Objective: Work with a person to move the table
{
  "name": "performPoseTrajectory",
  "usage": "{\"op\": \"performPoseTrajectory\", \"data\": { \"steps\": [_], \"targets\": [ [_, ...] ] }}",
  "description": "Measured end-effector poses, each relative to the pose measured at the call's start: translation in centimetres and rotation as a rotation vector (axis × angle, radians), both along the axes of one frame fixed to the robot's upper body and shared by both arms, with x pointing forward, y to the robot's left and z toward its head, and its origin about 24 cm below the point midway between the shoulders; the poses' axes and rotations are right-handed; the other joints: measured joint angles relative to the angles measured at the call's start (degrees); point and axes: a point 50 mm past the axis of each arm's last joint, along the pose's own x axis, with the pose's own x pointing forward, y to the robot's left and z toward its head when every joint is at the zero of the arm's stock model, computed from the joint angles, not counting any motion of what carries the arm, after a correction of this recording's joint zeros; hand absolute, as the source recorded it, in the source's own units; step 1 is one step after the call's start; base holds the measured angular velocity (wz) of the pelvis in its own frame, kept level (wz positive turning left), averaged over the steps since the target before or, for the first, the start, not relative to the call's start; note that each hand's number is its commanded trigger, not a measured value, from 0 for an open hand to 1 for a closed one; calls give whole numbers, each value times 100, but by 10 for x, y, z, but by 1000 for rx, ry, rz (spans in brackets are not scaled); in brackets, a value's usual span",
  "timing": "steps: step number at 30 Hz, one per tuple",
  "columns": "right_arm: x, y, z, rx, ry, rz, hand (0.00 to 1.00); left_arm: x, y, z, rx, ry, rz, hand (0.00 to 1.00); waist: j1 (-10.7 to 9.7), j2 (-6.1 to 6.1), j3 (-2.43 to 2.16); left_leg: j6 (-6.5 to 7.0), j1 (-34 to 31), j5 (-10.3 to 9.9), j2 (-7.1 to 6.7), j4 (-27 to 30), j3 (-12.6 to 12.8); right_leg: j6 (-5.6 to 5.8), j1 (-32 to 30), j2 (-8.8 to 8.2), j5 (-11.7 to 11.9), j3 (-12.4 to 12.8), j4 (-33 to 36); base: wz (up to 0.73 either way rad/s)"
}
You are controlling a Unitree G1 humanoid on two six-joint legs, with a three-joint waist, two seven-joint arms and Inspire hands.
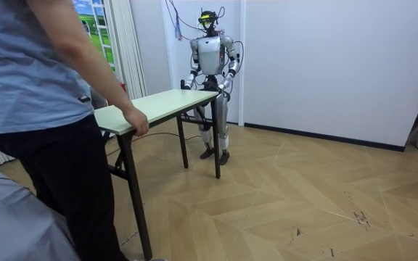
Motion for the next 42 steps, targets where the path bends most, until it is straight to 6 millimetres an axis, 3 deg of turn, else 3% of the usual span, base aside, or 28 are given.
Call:
{"op": "performPoseTrajectory", "data": {
  "steps": [9, 10, 11, 12, 13, 20, 24, 26, 28, 42],
  "targets": [
    [0, 1, 0, 5, -1, -2, 0, -1, 0, 0, -8, 3, 17, 0, -31, 4, -9, 0, -2, 0, 0, 1, 2, 0, -1, -1, 0, 1, 0, 0],
    [0, 1, 0, 5, -1, -2, 0, -1, 0, 0, -8, 3, 18, 9, -39, 2, -11, 0, -3, 0, -1, 2, 1, 0, -2, -1, 0, 9, 0, 0],
    [0, 1, 0, 4, -1, -2, 52, -1, 0, 0, -9, 3, 18, 46, -43, 3, -13, 0, -7, 0, -1, 4, 1, 0, -9, -1, 0, 17, 1, 0],
    [0, 1, 0, 5, -1, -2, 87, -1, 0, 0, -9, 3, 18, 64, -43, 4, -17, 0, -11, 0, -1, 3, 0, 0, -12, -1, 0, 17, 1, 0],
    [0, 1, 0, 5, -1, -2, 100, -1, 0, 0, -9, 3, 18, 100, -43, 4, -19, 0, -11, 0, -1, 3, 0, 0, -13, -1, 0, 17, 2, 0],
    [0, 1, -2, -7, 37, -6, 100, -1, -1, 0, -85, 18, 54, 100, -12, 12, -56, 1, -27, 0, 0, -9, 22, 0, -54, -1, 0, 67, 11, 0],
    [-2, 1, -6, -27, 110, -14, 100, -2, -3, -1, -86, 49, 54, 100, 4, 6, -52, 1, -15, 1, 0, -12, 25, 0, -70, 1, 0, 77, 2, 0],
    [-2, 4, -4, -32, 117, -1, 100, -3, -1, -3, -72, 83, 64, 100, -21, -78, -37, -3, -7, 4, 9, -21, 36, 0, -67, 17, 0, 101, -6, -4],
    [-5, 5, -6, -31, 126, -4, 100, -4, -2, -3, -74, 89, 66, 100, -18, -138, -53, -3, 11, 3, 8, -14, 36, 0, -51, 18, 0, 143, -7, 0],
    [-3, 6, -6, -87, 115, 11, 100, -5, -2, -4, -60, 106, 78, 100, -54, -89, -23, -1, 8, 1, 7, -101, 81, 1, -72, 19, 1, 188, -8, -1]
  ]
}}
